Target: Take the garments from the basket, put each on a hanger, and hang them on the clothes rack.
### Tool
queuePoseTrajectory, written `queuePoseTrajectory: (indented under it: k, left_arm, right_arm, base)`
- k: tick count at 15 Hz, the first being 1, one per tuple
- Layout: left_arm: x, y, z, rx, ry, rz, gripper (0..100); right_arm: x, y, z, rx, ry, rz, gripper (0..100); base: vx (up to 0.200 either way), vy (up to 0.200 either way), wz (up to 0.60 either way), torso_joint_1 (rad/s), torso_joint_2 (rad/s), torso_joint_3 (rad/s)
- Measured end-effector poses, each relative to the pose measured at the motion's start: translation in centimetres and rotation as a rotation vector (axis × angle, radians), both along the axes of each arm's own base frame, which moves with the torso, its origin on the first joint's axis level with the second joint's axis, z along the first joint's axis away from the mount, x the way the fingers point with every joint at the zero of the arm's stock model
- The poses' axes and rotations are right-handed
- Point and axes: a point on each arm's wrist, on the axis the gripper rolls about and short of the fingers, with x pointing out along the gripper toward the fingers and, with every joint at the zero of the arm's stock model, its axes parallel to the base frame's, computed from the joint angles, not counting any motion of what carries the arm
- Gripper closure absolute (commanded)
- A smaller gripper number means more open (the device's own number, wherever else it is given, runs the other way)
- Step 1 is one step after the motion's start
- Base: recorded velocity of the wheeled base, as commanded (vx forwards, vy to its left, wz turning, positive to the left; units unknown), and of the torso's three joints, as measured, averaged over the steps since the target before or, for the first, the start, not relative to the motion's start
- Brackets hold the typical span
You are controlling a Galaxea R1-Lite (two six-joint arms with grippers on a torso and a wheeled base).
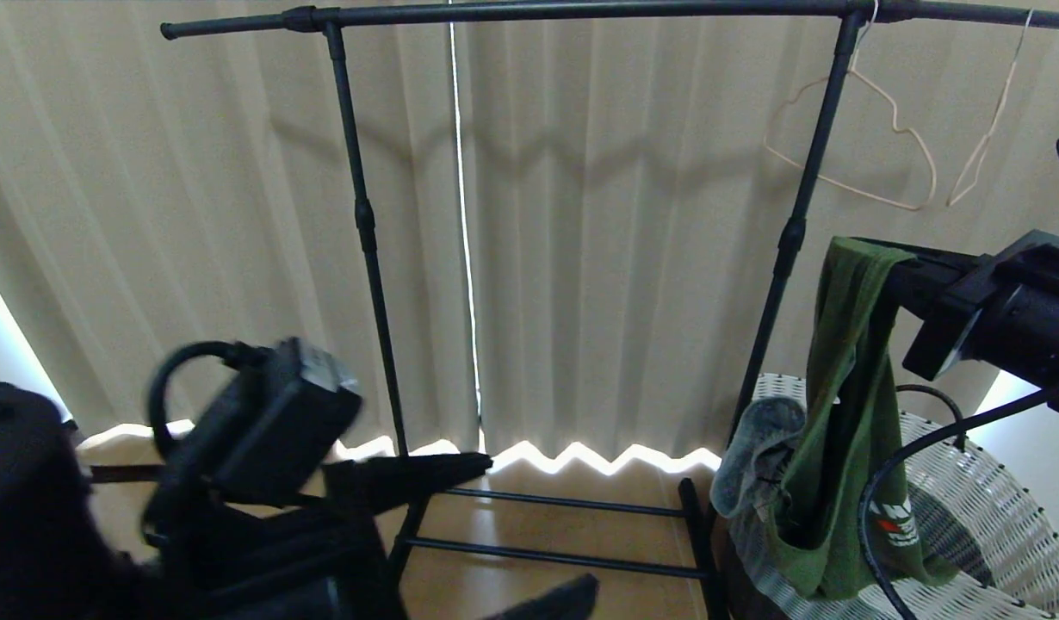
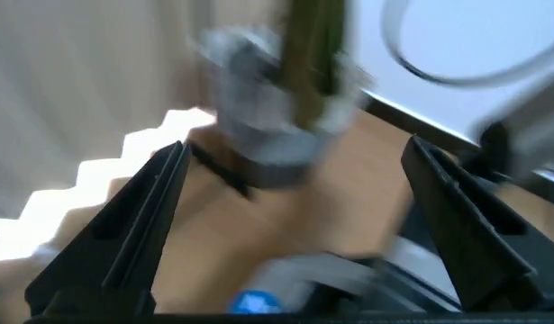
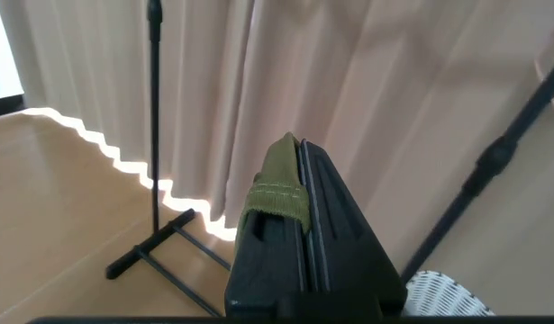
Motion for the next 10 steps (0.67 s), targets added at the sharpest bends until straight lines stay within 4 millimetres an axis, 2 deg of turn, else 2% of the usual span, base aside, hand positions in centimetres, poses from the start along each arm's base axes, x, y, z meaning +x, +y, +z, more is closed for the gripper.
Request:
queuePoseTrajectory:
  k: [2,5,8,10]
  left_arm:
    - [-0.3,-4.1,-2.0,0.017,0.075,-0.049,0]
    - [0.6,-9.7,-4.0,0.036,0.108,-0.054,0]
    - [1.9,-13.9,-4.1,0.028,0.055,-0.071,0]
    - [3.2,-15.4,-4.6,0.044,0.015,-0.058,0]
  right_arm:
    - [-0.1,0.3,-0.1,0.006,0.009,0.014,100]
    - [-0.4,0.7,0.0,0.012,0.009,0.038,100]
    - [-0.4,1.3,-0.1,0.012,0.011,0.066,100]
    - [-0.3,1.6,0.0,0.013,0.012,0.074,100]
  base:
    - [0.0,0.0,0.0,0.0,0.0,0.0]
    - [0.0,0.0,0.0,0.0,0.0,0.0]
    - [0.0,0.0,0.0,0.0,0.0,0.0]
    - [0.0,0.0,0.0,0.0,0.0,0.0]
